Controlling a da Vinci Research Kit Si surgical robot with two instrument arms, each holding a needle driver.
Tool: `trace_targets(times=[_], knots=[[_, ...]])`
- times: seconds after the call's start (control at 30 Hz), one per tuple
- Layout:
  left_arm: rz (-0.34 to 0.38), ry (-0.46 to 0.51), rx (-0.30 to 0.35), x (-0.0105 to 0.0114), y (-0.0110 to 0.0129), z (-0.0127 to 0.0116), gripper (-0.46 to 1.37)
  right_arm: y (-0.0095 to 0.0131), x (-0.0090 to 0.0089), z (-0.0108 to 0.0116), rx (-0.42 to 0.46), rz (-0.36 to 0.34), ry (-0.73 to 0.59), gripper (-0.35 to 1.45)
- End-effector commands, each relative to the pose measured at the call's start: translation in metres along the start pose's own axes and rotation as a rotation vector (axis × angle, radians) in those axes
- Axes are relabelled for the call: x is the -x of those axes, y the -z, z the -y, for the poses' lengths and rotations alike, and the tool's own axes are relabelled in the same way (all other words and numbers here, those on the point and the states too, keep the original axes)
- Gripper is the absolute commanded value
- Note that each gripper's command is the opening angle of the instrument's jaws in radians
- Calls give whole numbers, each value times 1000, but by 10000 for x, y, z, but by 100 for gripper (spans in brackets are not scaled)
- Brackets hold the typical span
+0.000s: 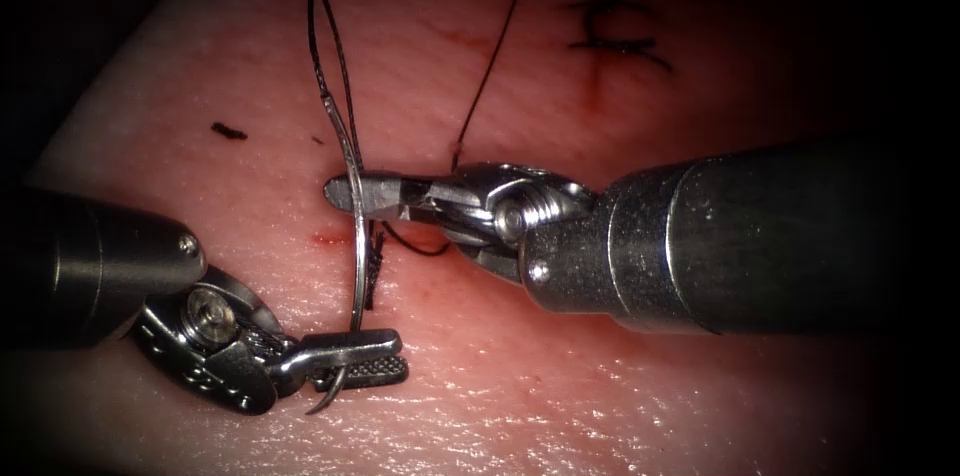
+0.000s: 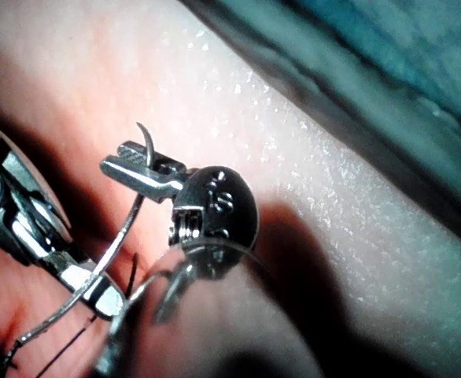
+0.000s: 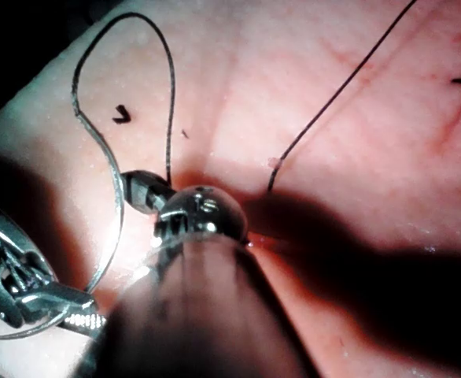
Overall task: Wound Closure
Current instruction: Pass needle from left hand to right jaws
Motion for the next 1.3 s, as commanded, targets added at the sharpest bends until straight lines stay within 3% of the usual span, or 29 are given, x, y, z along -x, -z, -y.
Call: trace_targets(times=[0.03,0.23,0.57,0.97,1.13,1.23,1.3], knots=[[1,0,5,-1,0,0,-35,1,1,0,4,0,8,-35],[1,6,5,-2,0,-1,-35,1,1,0,2,2,14,-13],[-5,2,8,-2,6,2,-35,7,-3,-4,16,-7,27,-13],[-9,-7,9,1,8,4,-35,41,-12,-2,2,18,222,-13],[-14,-71,9,9,6,5,-35,62,-18,2,-29,10,268,-12],[-17,-113,9,14,5,5,-35,74,-21,5,-48,3,262,-2],[-20,-125,6,19,6,5,-35,85,-23,7,-73,-13,256,27]])
